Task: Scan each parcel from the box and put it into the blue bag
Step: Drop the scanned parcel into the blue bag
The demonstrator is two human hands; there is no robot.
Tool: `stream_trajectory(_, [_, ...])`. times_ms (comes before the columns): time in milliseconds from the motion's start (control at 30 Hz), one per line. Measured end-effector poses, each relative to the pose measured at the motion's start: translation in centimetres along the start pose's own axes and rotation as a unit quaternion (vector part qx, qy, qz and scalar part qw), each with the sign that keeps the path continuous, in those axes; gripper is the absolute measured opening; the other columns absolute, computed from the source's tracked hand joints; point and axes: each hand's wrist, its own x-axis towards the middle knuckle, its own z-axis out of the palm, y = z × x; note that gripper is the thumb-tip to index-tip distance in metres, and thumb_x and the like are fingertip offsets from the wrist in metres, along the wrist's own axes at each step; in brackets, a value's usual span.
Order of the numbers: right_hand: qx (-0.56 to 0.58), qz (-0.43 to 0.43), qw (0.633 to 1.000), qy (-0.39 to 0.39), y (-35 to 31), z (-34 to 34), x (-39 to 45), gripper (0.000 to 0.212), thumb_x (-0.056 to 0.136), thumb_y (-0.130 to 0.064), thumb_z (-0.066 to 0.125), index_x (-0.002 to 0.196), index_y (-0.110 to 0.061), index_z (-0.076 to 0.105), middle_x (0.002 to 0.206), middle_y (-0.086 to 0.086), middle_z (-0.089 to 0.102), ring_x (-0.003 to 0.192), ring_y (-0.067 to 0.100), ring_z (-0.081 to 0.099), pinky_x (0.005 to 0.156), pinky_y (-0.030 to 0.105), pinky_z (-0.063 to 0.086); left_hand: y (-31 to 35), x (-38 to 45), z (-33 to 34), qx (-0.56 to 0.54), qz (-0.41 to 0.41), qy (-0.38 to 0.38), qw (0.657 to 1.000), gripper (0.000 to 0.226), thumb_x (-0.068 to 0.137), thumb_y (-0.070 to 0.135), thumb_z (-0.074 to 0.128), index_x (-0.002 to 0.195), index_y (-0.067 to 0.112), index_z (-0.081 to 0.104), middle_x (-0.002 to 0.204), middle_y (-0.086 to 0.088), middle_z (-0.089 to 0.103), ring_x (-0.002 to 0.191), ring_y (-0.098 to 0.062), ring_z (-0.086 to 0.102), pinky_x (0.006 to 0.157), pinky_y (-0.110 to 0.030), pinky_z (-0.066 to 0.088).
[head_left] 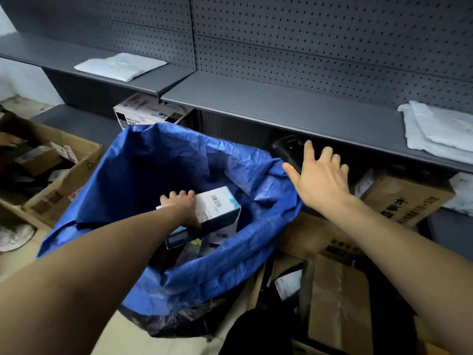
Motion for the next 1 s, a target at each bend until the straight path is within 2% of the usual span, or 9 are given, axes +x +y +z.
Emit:
stream_trajectory(200, [-0.021,-0.005,1.0,0.008,2.0,1.4,1.0,0.081,0.097,-0.066,0.032,0.157,-0.013,0.019,0.129,0.023,0.043,0.114,0.041,0.045,0.096,0.052,0.037,4.2,2.2,2.7,-0.1,-0.101,-0.032,0.989,0.108,0.059,0.069,0.078,0.141,0.017,0.03,0.141,-0.005,0.042,0.131,-0.029,0.041,0.097,-0.047,0.04])
stream_trajectory(333, [-0.022,-0.013,1.0,0.008,1.8,2.3,1.3,0.081,0.097,-0.066,0.032,0.157,-0.013,0.019,0.127,0.022,0.044,0.113,0.04,0.046,0.094,0.051,0.038,5.6,3.6,4.2,-0.174,-0.144,-0.04,0.973,0.112,0.054,0.069,0.079,0.138,0.01,0.034,0.133,-0.008,0.049,0.126,-0.029,0.049,0.097,-0.04,0.043])
stream_trajectory(500, [-0.005,-0.038,0.999,0.019,0.3,2.5,1.5,0.082,0.096,-0.066,0.032,0.157,-0.013,0.02,0.126,0.022,0.044,0.112,0.04,0.046,0.093,0.051,0.037,6.5,5.0,3.6,-0.215,-0.172,-0.062,0.959,0.116,0.055,0.069,0.08,0.139,0.004,0.032,0.125,-0.006,0.056,0.117,-0.025,0.058,0.081,-0.032,0.045])
stream_trajectory(633, [0.0,-0.054,0.998,0.03,-0.8,2.5,1.4,0.082,0.096,-0.067,0.033,0.157,-0.013,0.021,0.126,0.021,0.045,0.112,0.039,0.046,0.092,0.05,0.037,7.5,6.0,3.2,-0.222,-0.172,-0.076,0.957,0.124,0.053,0.072,0.081,0.142,0.003,0.029,0.129,-0.006,0.052,0.12,-0.025,0.056,0.084,-0.033,0.046])
stream_trajectory(767, [0.001,-0.061,0.998,0.03,-1.4,2.9,1.4,0.082,0.096,-0.067,0.033,0.157,-0.014,0.021,0.126,0.02,0.046,0.112,0.038,0.047,0.093,0.05,0.038,9.0,6.6,3.5,-0.232,-0.16,-0.066,0.957,0.121,0.053,0.072,0.081,0.141,0.005,0.03,0.134,-0.007,0.05,0.126,-0.025,0.053,0.096,-0.035,0.045])
stream_trajectory(900, [0.002,-0.066,0.997,0.028,-2.1,3.3,1.2,0.081,0.096,-0.067,0.034,0.156,-0.014,0.023,0.125,0.019,0.046,0.111,0.038,0.047,0.092,0.049,0.038,10.2,7.4,4.3,-0.231,-0.161,-0.076,0.957,0.147,0.042,0.095,0.062,0.15,0.004,0.02,0.147,-0.012,0.039,0.134,-0.029,0.043,0.103,-0.038,0.042])
stream_trajectory(933, [0.001,-0.07,0.997,0.025,-2.3,3.4,1.1,0.081,0.096,-0.067,0.034,0.156,-0.014,0.023,0.125,0.019,0.046,0.11,0.037,0.047,0.091,0.049,0.038,10.3,7.4,4.3,-0.209,-0.156,-0.081,0.962,0.146,0.047,0.098,0.056,0.153,0.005,0.014,0.152,-0.012,0.032,0.137,-0.03,0.039,0.105,-0.039,0.04])
stream_trajectory(1000, [-0.004,-0.079,0.997,0.023,-2.7,3.6,0.9,0.081,0.096,-0.067,0.033,0.156,-0.013,0.024,0.124,0.019,0.047,0.109,0.037,0.048,0.09,0.049,0.039,10.2,7.1,4.0,-0.152,-0.131,-0.06,0.978,0.128,0.069,0.092,0.043,0.156,0.007,0.003,0.158,-0.014,0.021,0.141,-0.035,0.029,0.111,-0.047,0.033])
